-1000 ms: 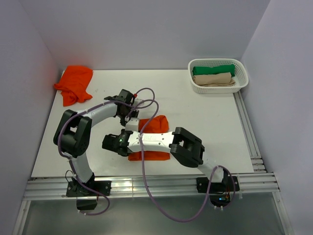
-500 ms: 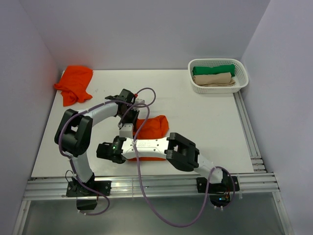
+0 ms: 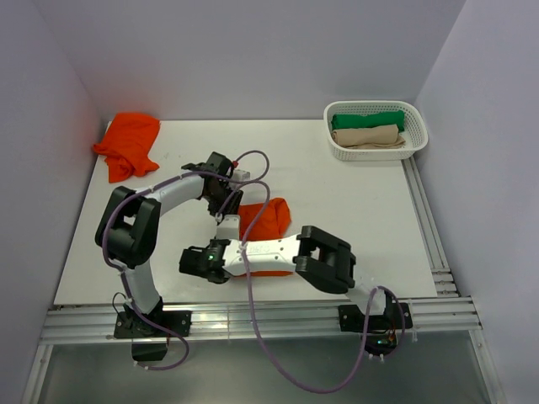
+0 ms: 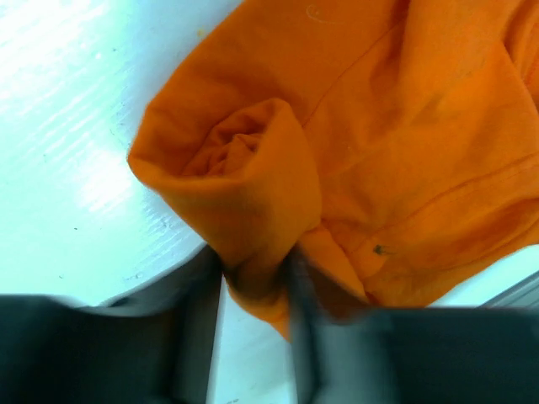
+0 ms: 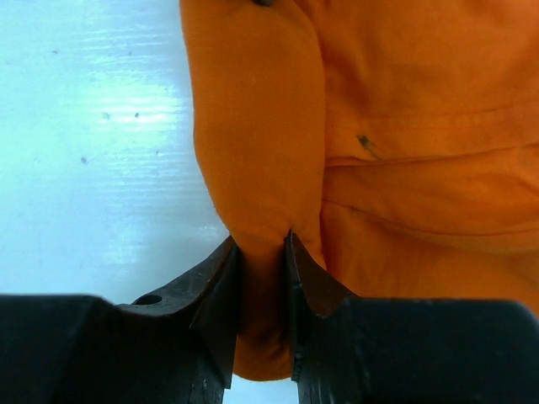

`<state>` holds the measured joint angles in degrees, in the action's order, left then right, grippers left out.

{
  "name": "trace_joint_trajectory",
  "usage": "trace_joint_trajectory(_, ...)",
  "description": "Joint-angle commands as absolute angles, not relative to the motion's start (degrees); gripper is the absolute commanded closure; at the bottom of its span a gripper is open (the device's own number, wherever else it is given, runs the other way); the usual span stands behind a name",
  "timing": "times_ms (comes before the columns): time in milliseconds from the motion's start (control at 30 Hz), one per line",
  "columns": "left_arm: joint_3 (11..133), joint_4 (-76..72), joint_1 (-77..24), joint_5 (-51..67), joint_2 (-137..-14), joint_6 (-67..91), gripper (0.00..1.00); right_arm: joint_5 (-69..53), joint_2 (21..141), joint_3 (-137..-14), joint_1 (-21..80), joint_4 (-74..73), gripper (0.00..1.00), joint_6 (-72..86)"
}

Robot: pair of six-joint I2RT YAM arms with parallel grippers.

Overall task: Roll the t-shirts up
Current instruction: Roll the tshirt

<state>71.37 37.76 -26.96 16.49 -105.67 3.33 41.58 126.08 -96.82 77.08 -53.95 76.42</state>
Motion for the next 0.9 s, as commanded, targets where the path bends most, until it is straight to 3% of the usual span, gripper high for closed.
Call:
trace_joint_trajectory(0,74.5,37.5,-26.8,18.6,-104.9,0.6,0.57,36.0,118.9,-86.2,76.0,-37.3,0.75,73.1)
trace_joint_trajectory(33,75.1,37.8,-26.6,19.6,-104.5,0.6,0.48,34.9,115.4,-83.3,75.6,-33.2,0.75,72.6)
trace_joint_trajectory(133,77.2,39.2,-25.8,23.5,-103.1,-2.5,0.38,29.9,109.5,-72.4,73.5,-18.8,0.75,71.8)
trace_joint_trajectory(300,80.7,41.7,-22.0,34.2,-102.0,-4.0,0.30,22.5,102.9,-58.9,69.6,-1.1,0.74,72.8)
trace_joint_trajectory(533,75.7,41.0,-18.3,38.3,-100.4,-7.2,0.30,13.5,100.0,-40.7,65.7,25.4,0.74,77.9)
trace_joint_trajectory(867,66.6,33.1,-18.2,42.7,-102.5,-8.2,0.31,8.5,106.3,-32.6,64.2,46.0,0.75,85.0)
